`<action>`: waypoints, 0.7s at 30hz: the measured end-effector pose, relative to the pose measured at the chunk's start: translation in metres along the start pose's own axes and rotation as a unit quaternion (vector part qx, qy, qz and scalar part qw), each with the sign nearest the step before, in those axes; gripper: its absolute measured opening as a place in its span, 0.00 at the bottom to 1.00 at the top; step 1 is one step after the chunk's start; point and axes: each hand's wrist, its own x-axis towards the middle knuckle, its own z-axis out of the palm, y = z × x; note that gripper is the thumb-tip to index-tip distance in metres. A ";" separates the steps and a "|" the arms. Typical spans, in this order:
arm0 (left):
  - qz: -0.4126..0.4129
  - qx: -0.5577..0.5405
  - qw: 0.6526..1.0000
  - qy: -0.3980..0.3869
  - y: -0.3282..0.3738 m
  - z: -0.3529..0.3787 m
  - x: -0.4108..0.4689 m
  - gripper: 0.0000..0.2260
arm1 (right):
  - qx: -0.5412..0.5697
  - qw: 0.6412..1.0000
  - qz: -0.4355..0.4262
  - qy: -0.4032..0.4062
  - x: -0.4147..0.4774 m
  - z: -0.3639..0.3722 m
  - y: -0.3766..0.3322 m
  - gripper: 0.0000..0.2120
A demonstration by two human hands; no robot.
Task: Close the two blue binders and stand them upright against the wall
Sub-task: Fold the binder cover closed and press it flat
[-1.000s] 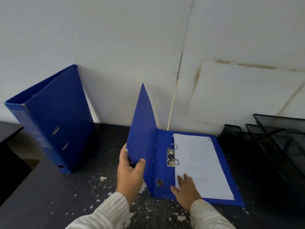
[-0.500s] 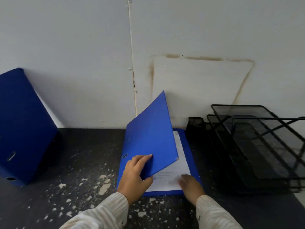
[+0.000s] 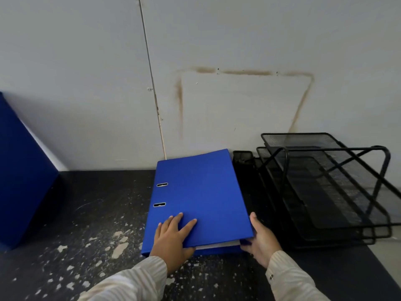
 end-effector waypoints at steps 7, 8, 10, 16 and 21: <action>-0.022 0.015 0.999 -0.047 -0.016 0.004 0.005 0.47 | -0.221 0.972 -0.032 0.075 0.010 0.009 0.005 0.15; -0.031 0.006 0.999 -0.043 -0.021 0.003 0.006 0.50 | -0.281 0.954 -0.041 0.090 0.012 0.012 0.006 0.17; -0.051 -0.004 0.998 -0.029 -0.029 0.001 0.008 0.45 | -0.393 0.910 -0.046 0.127 0.008 0.021 0.003 0.22; -0.093 -0.039 0.995 -0.016 -0.046 -0.004 0.019 0.37 | -0.572 0.808 -0.053 0.132 0.006 0.045 0.010 0.30; -0.093 -0.074 0.993 -0.002 -0.058 -0.006 0.038 0.41 | -0.676 0.728 -0.084 0.075 0.015 0.074 0.020 0.31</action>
